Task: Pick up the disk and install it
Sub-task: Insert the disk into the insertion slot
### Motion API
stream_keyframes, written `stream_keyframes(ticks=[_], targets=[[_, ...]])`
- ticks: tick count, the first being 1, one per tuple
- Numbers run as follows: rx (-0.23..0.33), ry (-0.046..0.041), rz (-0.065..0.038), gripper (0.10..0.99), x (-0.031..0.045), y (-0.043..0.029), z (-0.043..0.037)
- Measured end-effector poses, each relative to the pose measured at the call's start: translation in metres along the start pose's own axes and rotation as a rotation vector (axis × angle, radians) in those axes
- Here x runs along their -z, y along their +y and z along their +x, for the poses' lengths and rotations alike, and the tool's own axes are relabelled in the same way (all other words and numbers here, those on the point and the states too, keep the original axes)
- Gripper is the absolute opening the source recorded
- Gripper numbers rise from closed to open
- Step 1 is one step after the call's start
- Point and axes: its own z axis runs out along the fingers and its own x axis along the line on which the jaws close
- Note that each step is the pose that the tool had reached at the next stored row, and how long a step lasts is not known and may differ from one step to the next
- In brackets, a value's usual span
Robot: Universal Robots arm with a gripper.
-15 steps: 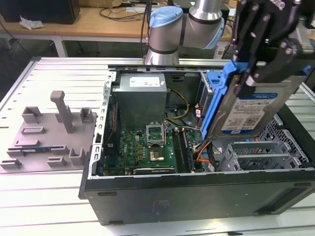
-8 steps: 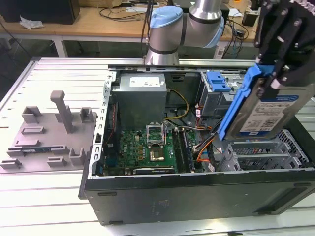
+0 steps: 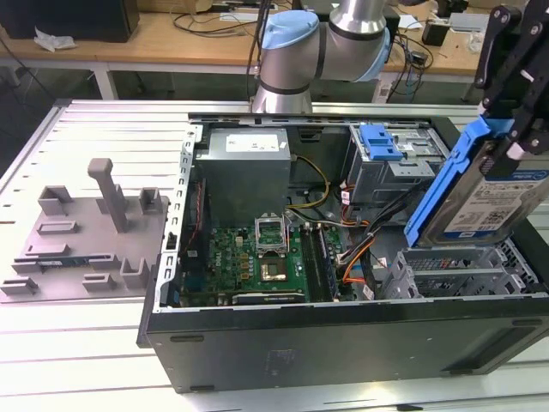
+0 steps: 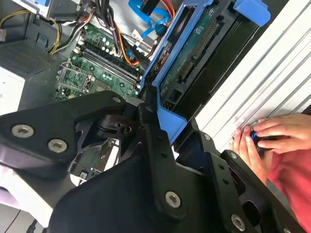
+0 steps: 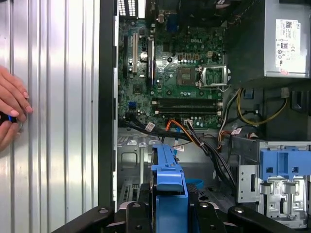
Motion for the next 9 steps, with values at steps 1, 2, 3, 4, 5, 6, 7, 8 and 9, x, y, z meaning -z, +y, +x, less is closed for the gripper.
stream_keyframes(ticks=[1, 2, 3, 4, 5, 6, 7, 8, 9], targets=[[0.000, 0.0000, 0.000, 0.365, -0.0002, -0.0013, 0.0000], [0.000, 0.0002, 0.000, 0.365, -0.0004, -0.0021, 0.0000], [0.000, 0.0003, 0.000, 0.365, -0.0005, -0.0025, 0.0000], [0.000, 0.0002, 0.000, 0.365, -0.0006, -0.0025, 0.0001], [0.000, 0.0002, 0.000, 0.365, -0.0007, -0.0026, 0.0001], [0.000, 0.0001, 0.000, 0.365, -0.0007, -0.0026, 0.0001], [0.000, 0.0002, 0.000, 0.365, -0.0008, -0.0026, 0.0001], [0.000, 0.0004, 0.000, 0.365, -0.0008, -0.0026, 0.0001], [0.000, 0.0008, 0.000, 0.365, -0.0008, -0.0026, 0.0001]])
